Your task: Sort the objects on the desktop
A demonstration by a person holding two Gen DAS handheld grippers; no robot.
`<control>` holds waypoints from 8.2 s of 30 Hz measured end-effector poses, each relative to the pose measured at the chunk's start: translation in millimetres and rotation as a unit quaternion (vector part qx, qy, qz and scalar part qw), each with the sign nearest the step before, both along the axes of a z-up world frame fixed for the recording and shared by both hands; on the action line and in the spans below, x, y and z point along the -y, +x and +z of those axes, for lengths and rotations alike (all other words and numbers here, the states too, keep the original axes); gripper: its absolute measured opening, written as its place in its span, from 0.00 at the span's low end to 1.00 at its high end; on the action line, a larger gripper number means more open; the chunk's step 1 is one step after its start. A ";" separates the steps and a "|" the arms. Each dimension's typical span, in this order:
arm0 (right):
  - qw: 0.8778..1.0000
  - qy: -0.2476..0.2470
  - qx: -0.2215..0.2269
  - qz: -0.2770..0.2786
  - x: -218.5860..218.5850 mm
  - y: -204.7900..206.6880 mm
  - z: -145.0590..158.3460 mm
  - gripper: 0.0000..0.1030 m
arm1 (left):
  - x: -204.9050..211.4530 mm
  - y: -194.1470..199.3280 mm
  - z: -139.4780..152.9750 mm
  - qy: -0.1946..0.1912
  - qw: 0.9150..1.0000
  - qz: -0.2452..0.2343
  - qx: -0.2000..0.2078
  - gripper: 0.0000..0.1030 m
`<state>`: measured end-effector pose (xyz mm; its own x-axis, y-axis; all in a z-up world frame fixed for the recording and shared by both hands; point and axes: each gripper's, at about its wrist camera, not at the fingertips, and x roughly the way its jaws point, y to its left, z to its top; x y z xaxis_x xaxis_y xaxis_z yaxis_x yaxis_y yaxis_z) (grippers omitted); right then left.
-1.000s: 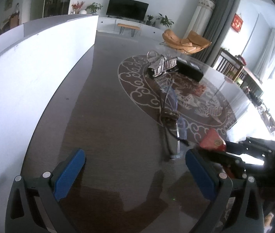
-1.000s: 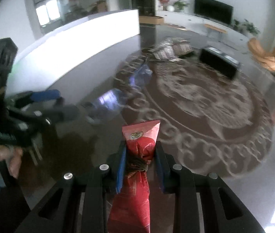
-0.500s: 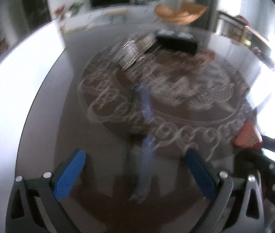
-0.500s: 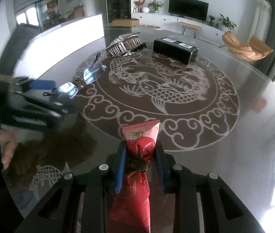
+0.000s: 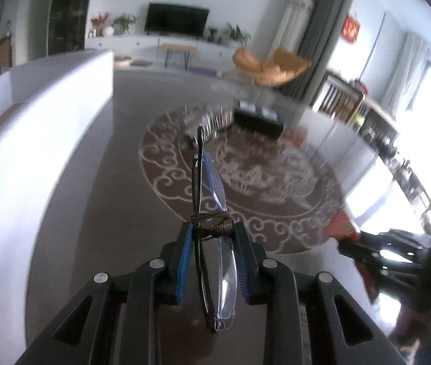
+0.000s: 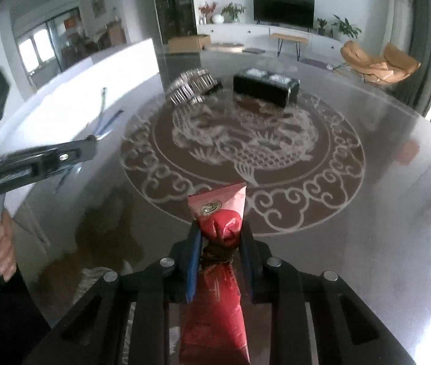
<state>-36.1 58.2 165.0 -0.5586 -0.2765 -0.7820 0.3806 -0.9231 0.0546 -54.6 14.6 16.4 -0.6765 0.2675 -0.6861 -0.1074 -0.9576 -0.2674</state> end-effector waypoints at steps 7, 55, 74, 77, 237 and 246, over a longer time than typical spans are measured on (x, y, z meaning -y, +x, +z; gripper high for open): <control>0.999 -0.009 -0.030 0.026 31.5 0.8 32.4 0.24 | 32.8 33.2 37.5 0.041 0.998 0.031 -0.048 0.25; 0.996 0.039 -0.070 -0.033 53.4 -11.7 1.5 0.95 | 79.1 95.8 113.4 -0.047 0.976 0.143 -0.157 0.97; 0.996 0.041 0.011 -0.074 -3.8 -11.2 -36.9 1.00 | -33.2 43.3 -28.3 -0.102 0.995 -0.006 0.000 1.00; 0.996 0.040 0.012 -0.075 -3.4 -11.1 -38.1 1.00 | -26.2 31.0 -38.2 -0.113 0.993 0.005 0.012 1.00; 0.998 -0.012 -0.005 0.068 129.5 -136.1 5.9 0.87 | -11.8 -20.0 -49.2 -0.140 0.988 -0.012 0.065 1.00; 0.986 0.031 0.014 0.163 80.1 -108.2 -2.4 0.97 | -12.4 -20.1 -49.1 -0.141 0.988 -0.012 0.065 1.00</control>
<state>-144.3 -21.9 162.7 -0.4255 -0.3886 -0.8173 0.6575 -0.7533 0.0160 -74.7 27.0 -32.7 -0.5739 0.0689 -0.8160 -0.1131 -0.9936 -0.0044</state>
